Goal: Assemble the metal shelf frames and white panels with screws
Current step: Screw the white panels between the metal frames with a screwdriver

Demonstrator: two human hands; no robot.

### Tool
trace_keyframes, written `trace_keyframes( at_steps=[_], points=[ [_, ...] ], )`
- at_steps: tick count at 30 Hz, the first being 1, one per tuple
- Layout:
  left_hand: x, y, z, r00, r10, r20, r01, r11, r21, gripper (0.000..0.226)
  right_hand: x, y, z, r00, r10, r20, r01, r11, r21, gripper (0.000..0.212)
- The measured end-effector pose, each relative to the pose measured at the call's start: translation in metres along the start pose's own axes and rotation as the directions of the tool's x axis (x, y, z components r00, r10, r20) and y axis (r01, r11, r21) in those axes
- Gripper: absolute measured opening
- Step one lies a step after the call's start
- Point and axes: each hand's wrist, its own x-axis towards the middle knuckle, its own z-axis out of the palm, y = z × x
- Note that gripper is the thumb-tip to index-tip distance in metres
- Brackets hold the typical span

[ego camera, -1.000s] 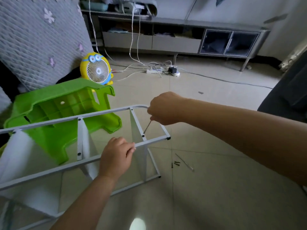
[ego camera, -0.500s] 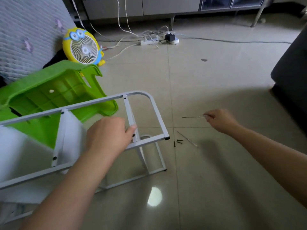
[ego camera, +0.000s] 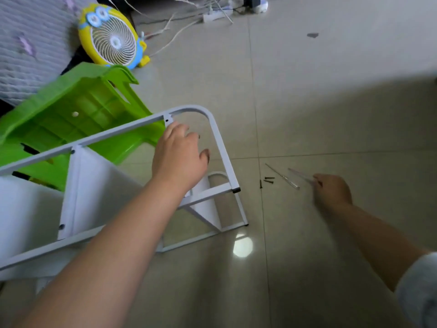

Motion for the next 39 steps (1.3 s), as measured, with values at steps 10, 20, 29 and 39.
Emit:
trace_keyframes(
  at_steps=[10,20,29,39],
  points=[
    [0.001,0.003,-0.001,0.984,-0.164,0.076,0.166,0.985,-0.034,0.057,0.005,-0.049,0.015,0.998,0.045,0.043,-0.031,0.956,-0.290,0.027],
    [0.000,0.002,-0.001,0.986,-0.154,0.070,0.159,0.985,-0.067,0.058,0.005,-0.100,0.044,0.945,-0.245,0.216,0.286,0.940,-0.185,0.028],
    [-0.007,0.001,-0.002,0.954,-0.267,-0.134,0.254,0.961,-0.107,0.049,0.005,-0.105,0.010,0.958,-0.243,0.154,0.228,0.968,0.105,0.019],
    [-0.038,0.007,-0.006,0.955,-0.281,-0.100,0.259,0.948,-0.184,0.021,-0.039,-0.169,-0.144,0.900,-0.388,-0.197,0.434,0.775,0.458,0.017]
  ],
)
